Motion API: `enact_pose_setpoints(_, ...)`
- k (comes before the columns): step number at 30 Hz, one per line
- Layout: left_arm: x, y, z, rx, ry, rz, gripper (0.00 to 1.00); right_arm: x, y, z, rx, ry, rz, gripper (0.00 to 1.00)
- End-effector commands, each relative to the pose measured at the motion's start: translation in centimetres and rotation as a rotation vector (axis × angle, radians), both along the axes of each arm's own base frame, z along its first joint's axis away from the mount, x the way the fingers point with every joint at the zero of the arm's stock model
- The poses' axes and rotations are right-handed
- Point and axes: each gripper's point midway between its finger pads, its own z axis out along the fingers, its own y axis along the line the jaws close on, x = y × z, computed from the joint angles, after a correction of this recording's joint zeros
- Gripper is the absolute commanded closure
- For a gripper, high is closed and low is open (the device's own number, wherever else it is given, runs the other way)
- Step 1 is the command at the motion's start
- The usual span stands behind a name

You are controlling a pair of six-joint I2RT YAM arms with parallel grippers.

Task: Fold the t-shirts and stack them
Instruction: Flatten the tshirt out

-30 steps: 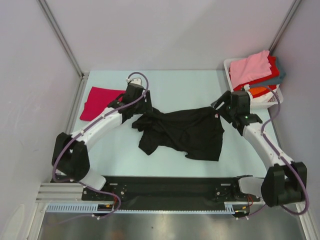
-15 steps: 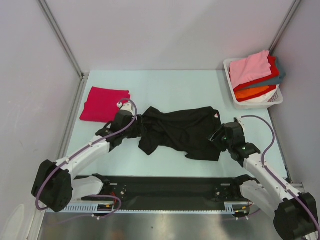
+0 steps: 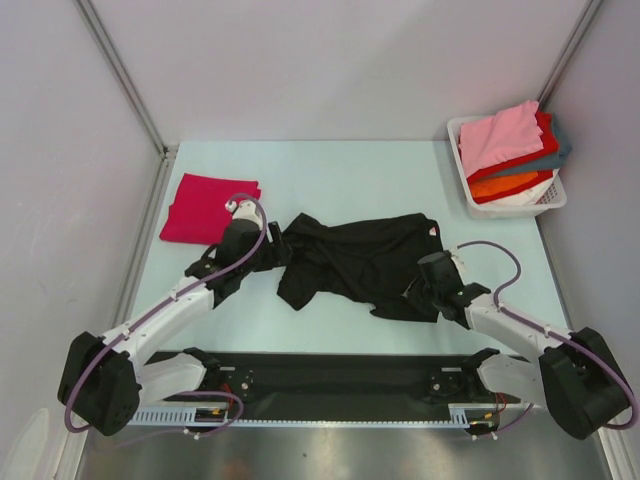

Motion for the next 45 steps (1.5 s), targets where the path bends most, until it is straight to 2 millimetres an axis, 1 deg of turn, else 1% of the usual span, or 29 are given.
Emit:
enact_pose_setpoints(1,0.5,0.1,1.0,-0.020,-0.044,0.023,0.26,1.6,0.0,0.2,0.009,-0.049,-0.068,0.64)
enact_pose_setpoints(2,0.5,0.1,1.0,-0.019,-0.043,0.025,0.26,1.9,0.1,0.3,0.015,-0.058,-0.069,0.67)
enact_pose_setpoints(3,0.5,0.2,1.0,-0.015,-0.044,0.026,0.26,2.1,0.1,0.4,0.010,-0.063,-0.073,0.67)
enact_pose_setpoints(7,0.7,0.5,0.6,0.007,-0.038,0.037,0.26,2.8,-0.6,1.4,-0.047,-0.095,-0.090,0.68)
enact_pose_setpoints(8,0.7,0.6,0.5,0.011,-0.036,0.040,0.26,2.9,-0.7,1.8,-0.052,-0.109,-0.094,0.74)
enact_pose_setpoints(10,0.8,0.8,0.1,0.022,-0.026,0.047,0.26,3.2,-1.1,2.2,-0.067,-0.131,-0.100,0.84)
enact_pose_setpoints(11,0.9,0.8,-0.2,0.028,-0.019,0.048,0.26,3.3,-1.1,2.5,-0.069,-0.141,-0.099,0.86)
enact_pose_setpoints(15,1.0,0.7,-0.6,0.030,-0.003,0.046,0.26,3.8,-1.4,3.3,-0.090,-0.159,-0.098,0.87)
enact_pose_setpoints(16,1.0,0.6,-0.6,0.027,-0.002,0.044,0.26,4.0,-1.4,3.6,-0.089,-0.165,-0.094,1.00)
enact_pose_setpoints(19,1.1,0.5,-0.7,0.030,0.002,0.040,0.26,4.1,-1.2,3.9,-0.079,-0.170,-0.087,1.00)
enact_pose_setpoints(22,1.1,0.4,-1.0,0.038,0.013,0.031,0.26,4.4,-1.0,4.3,-0.067,-0.171,-0.076,0.98)
enact_pose_setpoints(24,1.1,0.3,-1.3,0.039,0.021,0.030,0.26,4.4,-1.1,4.5,-0.065,-0.173,-0.080,1.00)
enact_pose_setpoints(26,1.1,0.2,-1.5,0.038,0.025,0.027,0.26,5.0,-1.7,5.4,-0.055,-0.199,-0.102,1.00)
enact_pose_setpoints(28,1.2,0.0,-1.7,0.035,0.033,0.020,0.26,5.7,-2.3,6.6,-0.040,-0.226,-0.103,1.00)
enact_pose_setpoints(29,1.2,-0.1,-1.7,0.034,0.036,0.019,0.26,6.4,-3.6,7.8,-0.027,-0.256,-0.141,1.00)
enact_pose_setpoints(30,1.3,-0.1,-1.8,0.036,0.038,0.015,0.25,6.9,-3.8,9.0,-0.012,-0.281,-0.127,1.00)
enact_pose_setpoints(32,1.4,-0.1,-2.0,0.046,0.047,0.015,0.26,7.4,-5.4,10.9,-0.003,-0.315,-0.155,1.00)
enact_pose_setpoints(33,1.5,-0.2,-2.0,0.047,0.049,0.013,0.26,7.8,-7.0,12.7,0.010,-0.360,-0.194,1.00)
enact_pose_setpoints(34,1.6,-0.2,-1.9,0.049,0.048,0.014,0.26,8.1,-8.1,14.3,-0.007,-0.391,-0.204,1.00)
enact_pose_setpoints(35,1.6,-0.2,-2.1,0.053,0.053,0.013,0.26,8.1,-9.0,15.5,-0.016,-0.416,-0.222,1.00)
enact_pose_setpoints(36,1.7,-0.3,-2.1,0.053,0.053,0.013,0.26,8.0,-10.9,17.2,-0.024,-0.460,-0.272,1.00)
enact_pose_setpoints(37,1.8,-0.4,-2.1,0.052,0.053,0.011,0.26,7.9,-11.8,18.8,-0.044,-0.490,-0.284,1.00)
enact_pose_setpoints(38,1.9,-0.4,-2.3,0.057,0.060,0.010,0.26,7.7,-12.3,19.8,-0.047,-0.514,-0.297,1.00)
enact_pose_setpoints(39,1.9,-0.5,-2.4,0.056,0.065,0.009,0.26,7.5,-13.4,21.1,-0.052,-0.550,-0.323,1.00)
enact_pose_setpoints(40,2.0,-0.6,-2.4,0.057,0.065,0.005,0.26,7.2,-14.5,21.8,-0.066,-0.564,-0.353,1.00)
enact_pose_setpoints(41,2.1,-0.7,-2.5,0.055,0.070,0.000,0.26,7.1,-14.9,22.9,-0.068,-0.585,-0.365,1.00)
enact_pose_setpoints(42,2.1,-0.9,-2.8,0.059,0.080,-0.006,0.27,6.9,-15.3,23.2,-0.080,-0.588,-0.383,1.00)
enact_pose_setpoints(43,2.2,-1.0,-2.8,0.060,0.077,-0.014,0.27,6.9,-15.3,23.4,-0.069,-0.591,-0.393,1.00)
enact_pose_setpoints(45,2.3,-1.2,-3.2,0.062,0.091,-0.022,0.27,7.0,-15.2,23.2,-0.055,-0.591,-0.403,1.00)
